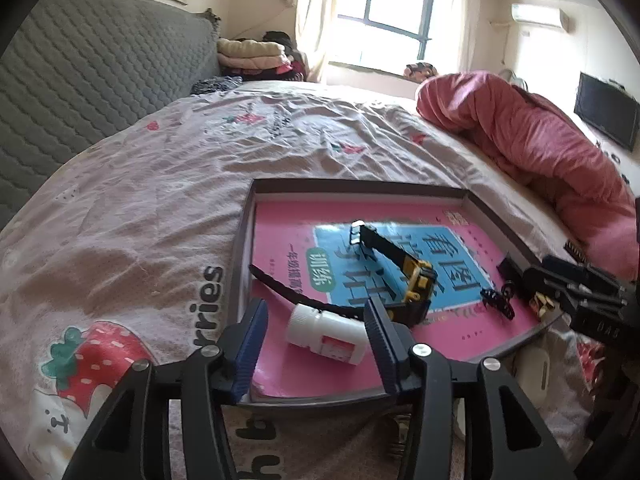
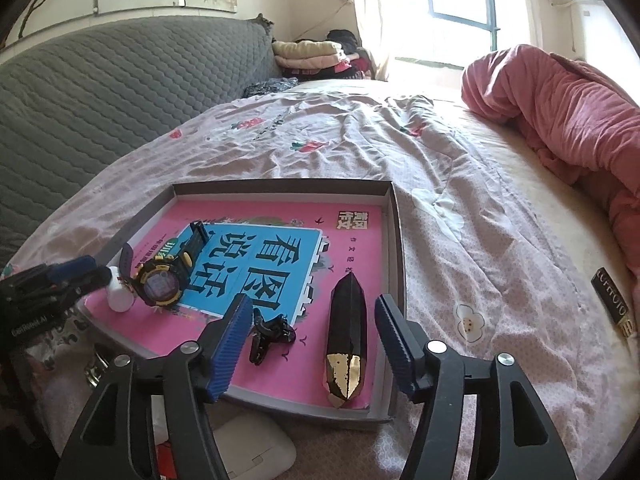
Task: Organize rigid objects
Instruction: 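Lower the pill bottle into the box and open the left tool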
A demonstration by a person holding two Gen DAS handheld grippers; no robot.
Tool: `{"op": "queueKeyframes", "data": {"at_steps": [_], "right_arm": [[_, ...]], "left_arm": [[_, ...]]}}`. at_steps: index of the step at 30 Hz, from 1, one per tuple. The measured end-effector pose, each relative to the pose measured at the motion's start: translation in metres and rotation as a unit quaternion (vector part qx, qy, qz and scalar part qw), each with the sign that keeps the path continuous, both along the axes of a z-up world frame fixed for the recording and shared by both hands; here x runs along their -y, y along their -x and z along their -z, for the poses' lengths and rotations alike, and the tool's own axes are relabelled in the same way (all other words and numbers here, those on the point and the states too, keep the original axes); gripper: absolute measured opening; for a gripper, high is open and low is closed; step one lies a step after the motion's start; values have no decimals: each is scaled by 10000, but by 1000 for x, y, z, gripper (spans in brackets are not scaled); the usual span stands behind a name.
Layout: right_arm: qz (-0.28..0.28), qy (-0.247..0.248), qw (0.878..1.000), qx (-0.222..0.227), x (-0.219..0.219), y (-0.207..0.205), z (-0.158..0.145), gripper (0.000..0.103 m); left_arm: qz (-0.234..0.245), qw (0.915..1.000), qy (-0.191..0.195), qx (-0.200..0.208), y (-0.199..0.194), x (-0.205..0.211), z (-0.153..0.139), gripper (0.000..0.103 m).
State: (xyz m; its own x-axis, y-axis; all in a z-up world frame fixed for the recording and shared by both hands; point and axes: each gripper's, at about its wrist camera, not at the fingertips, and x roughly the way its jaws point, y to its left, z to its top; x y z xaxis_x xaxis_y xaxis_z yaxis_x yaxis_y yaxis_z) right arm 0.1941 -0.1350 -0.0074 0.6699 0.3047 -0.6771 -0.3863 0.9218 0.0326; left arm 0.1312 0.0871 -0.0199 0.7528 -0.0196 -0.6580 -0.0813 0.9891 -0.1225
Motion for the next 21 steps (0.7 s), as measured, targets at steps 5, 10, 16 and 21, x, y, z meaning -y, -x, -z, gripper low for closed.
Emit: {"op": "queueKeyframes", "data": {"at_steps": [5,10,16,21], "right_arm": [[26,32,10000,35,1,2,-1,68],[97,61,9999,89,4,4,-3,68],[177,27,9996,202,5,7,-6,75],[169,9,9995,278,4,15,-11,75]], "left_arm": [[-83,10000,-27,23,3,-2,-1,52],[-112,9999,-36,48,5,-2,-1,52],[-62,9998,-57,168,9,0,-5,52],[-107,9997,-22,203,14,2,-7,52]]}}
